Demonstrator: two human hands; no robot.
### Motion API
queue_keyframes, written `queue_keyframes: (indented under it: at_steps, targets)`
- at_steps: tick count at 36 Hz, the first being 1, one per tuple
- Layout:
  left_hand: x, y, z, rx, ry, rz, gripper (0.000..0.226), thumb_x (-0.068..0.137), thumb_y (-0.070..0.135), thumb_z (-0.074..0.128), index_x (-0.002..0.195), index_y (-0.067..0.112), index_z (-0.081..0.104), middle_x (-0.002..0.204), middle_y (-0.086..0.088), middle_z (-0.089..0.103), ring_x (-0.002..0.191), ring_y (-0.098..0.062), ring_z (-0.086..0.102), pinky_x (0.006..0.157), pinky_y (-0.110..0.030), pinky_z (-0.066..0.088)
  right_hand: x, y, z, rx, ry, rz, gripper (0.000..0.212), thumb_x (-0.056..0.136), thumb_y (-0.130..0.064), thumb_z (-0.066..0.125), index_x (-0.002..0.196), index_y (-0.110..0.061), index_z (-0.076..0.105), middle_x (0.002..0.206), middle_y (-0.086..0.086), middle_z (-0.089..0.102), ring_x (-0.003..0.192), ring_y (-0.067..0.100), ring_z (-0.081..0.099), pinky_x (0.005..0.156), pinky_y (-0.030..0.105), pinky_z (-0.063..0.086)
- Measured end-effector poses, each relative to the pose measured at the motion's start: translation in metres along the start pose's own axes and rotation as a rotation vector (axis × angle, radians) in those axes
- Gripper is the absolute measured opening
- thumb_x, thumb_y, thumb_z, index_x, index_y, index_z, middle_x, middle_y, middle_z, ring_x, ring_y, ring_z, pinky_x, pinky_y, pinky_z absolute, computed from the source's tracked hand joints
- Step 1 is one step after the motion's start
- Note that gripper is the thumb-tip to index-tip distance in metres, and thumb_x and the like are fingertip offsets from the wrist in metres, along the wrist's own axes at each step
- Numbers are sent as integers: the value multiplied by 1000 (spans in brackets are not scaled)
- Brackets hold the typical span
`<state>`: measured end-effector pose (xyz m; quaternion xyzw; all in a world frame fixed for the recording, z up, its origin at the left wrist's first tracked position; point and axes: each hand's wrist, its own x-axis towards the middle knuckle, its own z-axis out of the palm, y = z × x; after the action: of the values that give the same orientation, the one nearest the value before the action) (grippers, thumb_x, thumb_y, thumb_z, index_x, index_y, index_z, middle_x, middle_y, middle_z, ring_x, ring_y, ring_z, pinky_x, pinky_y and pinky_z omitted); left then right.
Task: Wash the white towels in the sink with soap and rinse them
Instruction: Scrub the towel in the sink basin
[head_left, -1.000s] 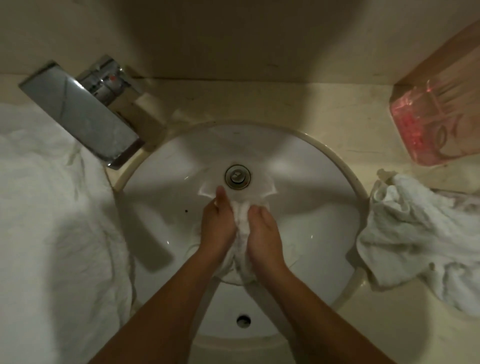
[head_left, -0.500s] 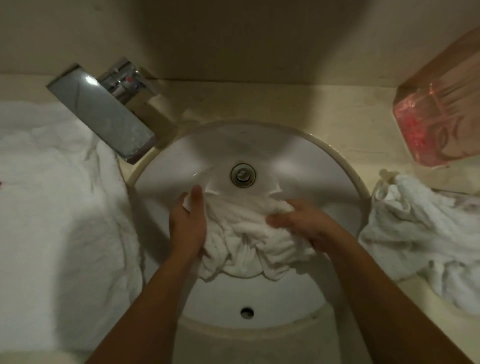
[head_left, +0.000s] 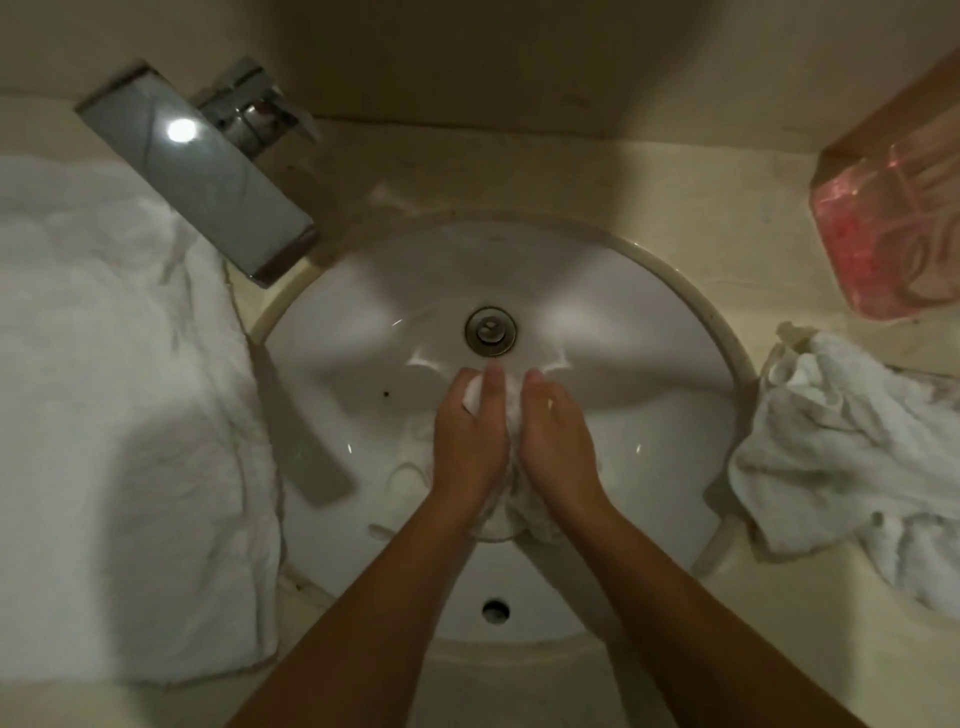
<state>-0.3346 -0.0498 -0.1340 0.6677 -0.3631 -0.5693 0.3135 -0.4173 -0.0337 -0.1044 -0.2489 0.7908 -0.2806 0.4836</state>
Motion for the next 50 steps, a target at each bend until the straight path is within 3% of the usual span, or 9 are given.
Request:
queue_keyframes:
  at_steps: [5, 10, 16, 22, 30, 37, 42, 45, 50]
  targets:
    - [-7, 10, -3, 82, -13, 62, 37, 110, 42, 49, 84, 20, 65, 77, 2, 67, 70, 4, 61, 70, -17, 48, 18, -13, 16, 115, 76, 97, 62, 110, -54, 30, 120, -9, 71, 126, 9, 71, 116, 24, 66, 108, 42, 49]
    - [21, 20, -14, 113, 64, -41, 43, 110, 56, 43, 109, 23, 71, 105, 4, 75, 103, -12, 68, 94, -30, 53, -25, -4, 21, 109, -76, -18, 35, 117, -38, 29, 140, -28, 54, 120, -28, 48, 122, -1, 45, 87, -5, 27]
    - [-6, 13, 0, 135, -41, 81, 42, 112, 42, 47, 81, 22, 66, 75, 4, 70, 70, -4, 66, 65, -23, 50, 21, -6, 15, 165, 56, 135, 48, 110, -46, 38, 115, -11, 70, 119, 11, 73, 114, 29, 69, 105, 49, 53]
    - [25, 17, -17, 202, 62, 0, 53, 111, 53, 39, 80, 19, 65, 81, -4, 72, 78, -20, 68, 66, -27, 46, -25, -2, 15, 158, -133, 37, 29, 116, -36, 32, 125, -28, 58, 108, -22, 60, 93, -12, 57, 76, -3, 38]
    - [-5, 23, -7, 154, 6, 39, 48, 113, 39, 44, 69, 24, 57, 58, 10, 60, 57, 2, 58, 54, -14, 41, 11, -9, 9, 171, -30, 148, 53, 106, -55, 36, 114, -16, 71, 116, 11, 74, 108, 25, 72, 100, 50, 57]
    - [27, 30, -37, 456, -62, 97, 96, 94, 83, 17, 137, 11, 63, 125, -14, 73, 119, -31, 67, 105, -45, 53, 3, -10, -21, -72, -135, -66, 41, 115, -41, 34, 114, -15, 65, 108, -7, 66, 105, 12, 62, 92, 25, 46]
    - [31, 34, -51, 334, 69, 129, 58, 110, 55, 36, 156, 20, 45, 150, -6, 58, 136, -23, 55, 105, -29, 42, 41, -10, -50, -113, 198, -186, 40, 109, -45, 43, 120, -13, 64, 107, 2, 66, 111, 29, 62, 85, 25, 45]
    - [31, 26, -53, 321, 87, 59, 62, 107, 58, 44, 154, 17, 41, 149, -6, 56, 134, -24, 57, 110, -39, 47, 30, -9, -49, -350, 212, -177, 57, 105, -53, 35, 144, -19, 56, 141, 14, 53, 134, 32, 47, 113, 44, 34]
    - [32, 12, -45, 550, 74, 58, 84, 96, 72, 27, 112, -2, 63, 108, -21, 67, 105, -38, 64, 98, -52, 52, 1, 4, -23, -390, 142, -296, 28, 110, -23, 51, 130, -13, 67, 123, 7, 59, 120, 26, 54, 95, 19, 36]
